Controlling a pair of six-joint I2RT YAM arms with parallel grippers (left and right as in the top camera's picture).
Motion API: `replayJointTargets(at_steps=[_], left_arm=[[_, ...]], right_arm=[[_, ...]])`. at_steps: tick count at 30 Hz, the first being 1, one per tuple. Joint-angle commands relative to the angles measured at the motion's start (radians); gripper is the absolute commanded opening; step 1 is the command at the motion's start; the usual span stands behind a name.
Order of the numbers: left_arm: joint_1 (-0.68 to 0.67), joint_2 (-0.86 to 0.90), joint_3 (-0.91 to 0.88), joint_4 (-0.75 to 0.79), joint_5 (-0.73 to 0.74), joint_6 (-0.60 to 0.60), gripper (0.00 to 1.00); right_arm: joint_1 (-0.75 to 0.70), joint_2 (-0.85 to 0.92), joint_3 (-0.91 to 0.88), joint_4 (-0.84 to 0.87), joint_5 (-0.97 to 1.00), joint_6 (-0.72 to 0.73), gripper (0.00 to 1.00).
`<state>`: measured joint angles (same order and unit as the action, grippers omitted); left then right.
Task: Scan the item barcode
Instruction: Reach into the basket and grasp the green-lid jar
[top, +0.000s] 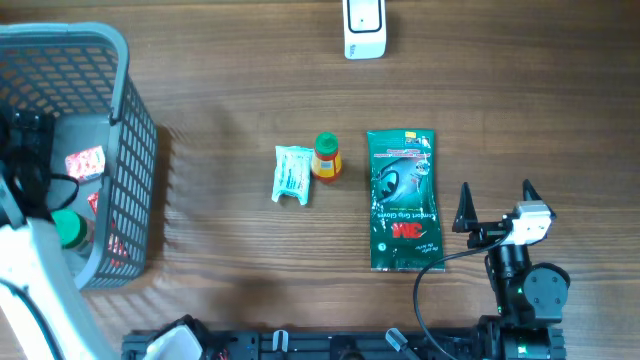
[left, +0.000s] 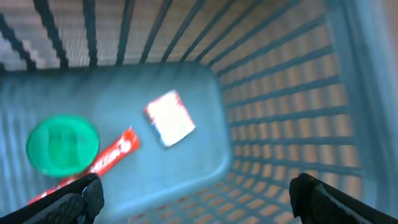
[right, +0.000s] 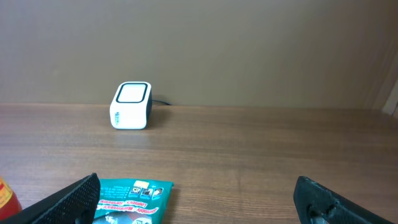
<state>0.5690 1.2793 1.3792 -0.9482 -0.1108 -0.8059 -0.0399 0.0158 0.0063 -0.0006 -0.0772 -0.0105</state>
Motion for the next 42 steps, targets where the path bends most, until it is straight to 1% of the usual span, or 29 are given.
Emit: replayJointTargets(at_steps=[1, 4, 5, 6, 8, 9, 10, 14, 17, 25, 34, 42], left_arm=[[0.012, 0.090, 0.003, -0.019, 0.081, -0.046, 1.00], [0.013, 0.158, 0.003, -0.026, 0.076, -0.042, 1.00], [0.014, 0.172, 0.003, -0.038, 0.076, -0.074, 1.00], [0.018, 0.185, 0.003, -0.061, 0.074, -0.145, 1.00], [0.029, 0.203, 0.003, -0.126, 0.057, -0.320, 1.00], [0.039, 0.209, 0.003, -0.170, 0.053, -0.438, 1.00], [0.048, 0.213, 0.002, -0.196, 0.050, -0.511, 1.00], [0.084, 0.213, -0.001, -0.282, -0.020, -0.755, 1.00], [0.109, 0.218, -0.001, -0.327, -0.056, -0.875, 1.00], [0.148, 0.298, -0.001, -0.325, -0.055, -0.908, 1.00], [0.197, 0.397, -0.001, -0.303, -0.056, -0.908, 1.00], [0.202, 0.468, -0.001, -0.283, -0.072, -0.908, 1.00]], right_arm=[[0.003, -0.002, -0.001, 0.002, 0.013, -0.013, 1.00], [0.003, -0.002, -0.001, 0.002, 0.013, -0.013, 1.00], [0.003, -0.002, -0.001, 0.002, 0.013, -0.013, 1.00], [0.003, -0.002, -0.001, 0.002, 0.014, -0.013, 1.00], [0.003, -0.002, -0.001, 0.002, 0.013, -0.013, 1.00], [0.003, -0.002, -0.001, 0.002, 0.013, -0.013, 1.00], [0.003, -0.002, -0.001, 0.002, 0.013, -0.013, 1.00], [0.003, -0.002, -0.001, 0.002, 0.013, -0.013, 1.00], [0.003, -0.002, -0.001, 0.002, 0.013, -0.013, 1.00], [0.003, -0.002, -0.001, 0.002, 0.013, -0.013, 1.00], [0.003, -0.002, -0.001, 0.002, 0.013, -0.013, 1.00], [0.003, -0.002, -0.001, 0.002, 0.013, -0.013, 1.00]])
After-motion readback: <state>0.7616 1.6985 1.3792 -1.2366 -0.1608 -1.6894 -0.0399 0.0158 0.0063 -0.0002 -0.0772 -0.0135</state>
